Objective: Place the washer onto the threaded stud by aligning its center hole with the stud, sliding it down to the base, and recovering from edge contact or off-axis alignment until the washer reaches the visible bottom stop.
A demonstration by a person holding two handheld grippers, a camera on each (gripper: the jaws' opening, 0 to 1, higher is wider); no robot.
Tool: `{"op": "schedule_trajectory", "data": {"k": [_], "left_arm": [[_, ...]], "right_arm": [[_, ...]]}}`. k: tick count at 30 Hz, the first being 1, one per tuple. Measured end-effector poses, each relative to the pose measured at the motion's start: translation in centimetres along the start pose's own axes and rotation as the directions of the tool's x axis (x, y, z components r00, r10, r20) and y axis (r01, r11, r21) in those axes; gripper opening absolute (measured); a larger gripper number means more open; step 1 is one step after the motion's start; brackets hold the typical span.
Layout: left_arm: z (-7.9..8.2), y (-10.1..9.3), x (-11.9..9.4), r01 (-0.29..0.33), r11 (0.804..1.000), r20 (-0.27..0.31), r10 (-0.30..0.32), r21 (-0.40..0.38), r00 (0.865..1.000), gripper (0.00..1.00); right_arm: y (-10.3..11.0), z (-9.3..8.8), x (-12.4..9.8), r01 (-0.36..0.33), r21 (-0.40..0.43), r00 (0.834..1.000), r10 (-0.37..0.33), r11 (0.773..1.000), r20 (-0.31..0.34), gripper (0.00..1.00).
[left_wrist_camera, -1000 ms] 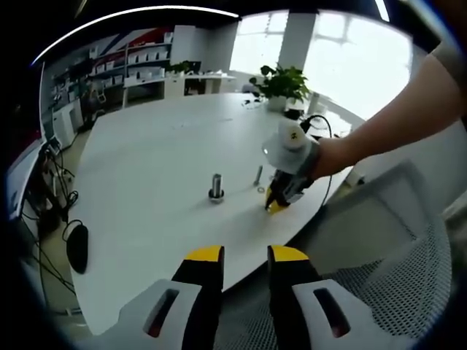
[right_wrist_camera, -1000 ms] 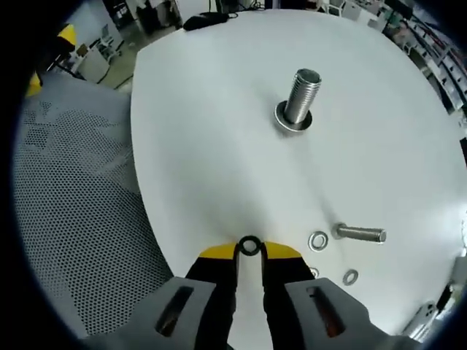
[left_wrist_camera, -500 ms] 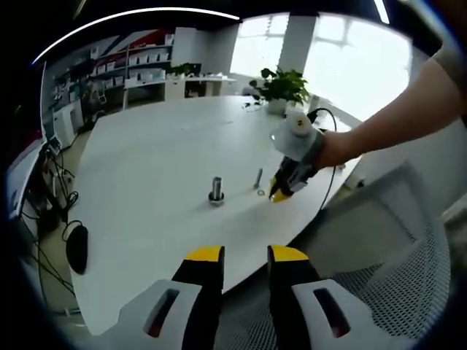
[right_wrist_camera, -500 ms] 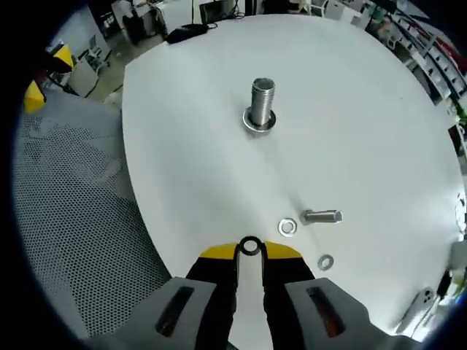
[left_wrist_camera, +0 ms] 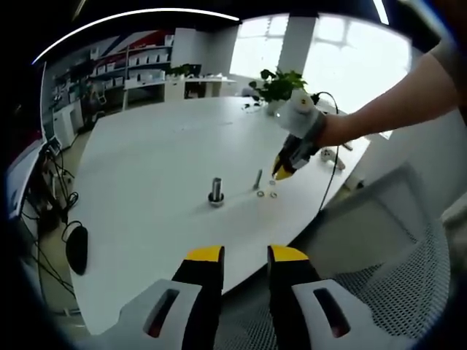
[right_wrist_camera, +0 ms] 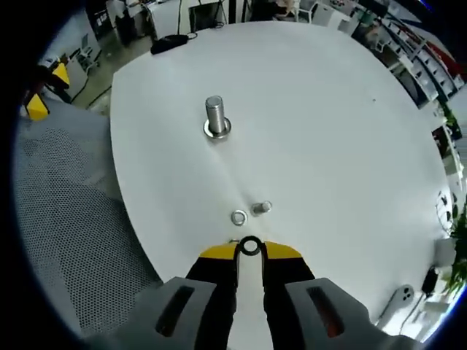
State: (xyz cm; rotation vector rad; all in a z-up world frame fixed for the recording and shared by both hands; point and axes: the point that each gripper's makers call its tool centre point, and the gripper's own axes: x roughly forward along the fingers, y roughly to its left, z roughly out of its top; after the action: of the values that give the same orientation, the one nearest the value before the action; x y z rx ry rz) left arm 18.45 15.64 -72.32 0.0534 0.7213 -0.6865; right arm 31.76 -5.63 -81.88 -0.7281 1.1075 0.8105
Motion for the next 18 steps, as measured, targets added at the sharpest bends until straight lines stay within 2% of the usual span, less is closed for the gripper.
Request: {"op": "schedule_trajectory", "data": {"k": [18], "left_arm": [[0.0, 0.1, 0.1, -0.003, 1.000, -0.003, 0.003, 0.001, 1.000, 0.21]], "right_arm": [[-1.3, 2.7, -0.3, 0.019, -0.085, 0.999, -0.016, 0.996, 0.036, 0.13]]}}
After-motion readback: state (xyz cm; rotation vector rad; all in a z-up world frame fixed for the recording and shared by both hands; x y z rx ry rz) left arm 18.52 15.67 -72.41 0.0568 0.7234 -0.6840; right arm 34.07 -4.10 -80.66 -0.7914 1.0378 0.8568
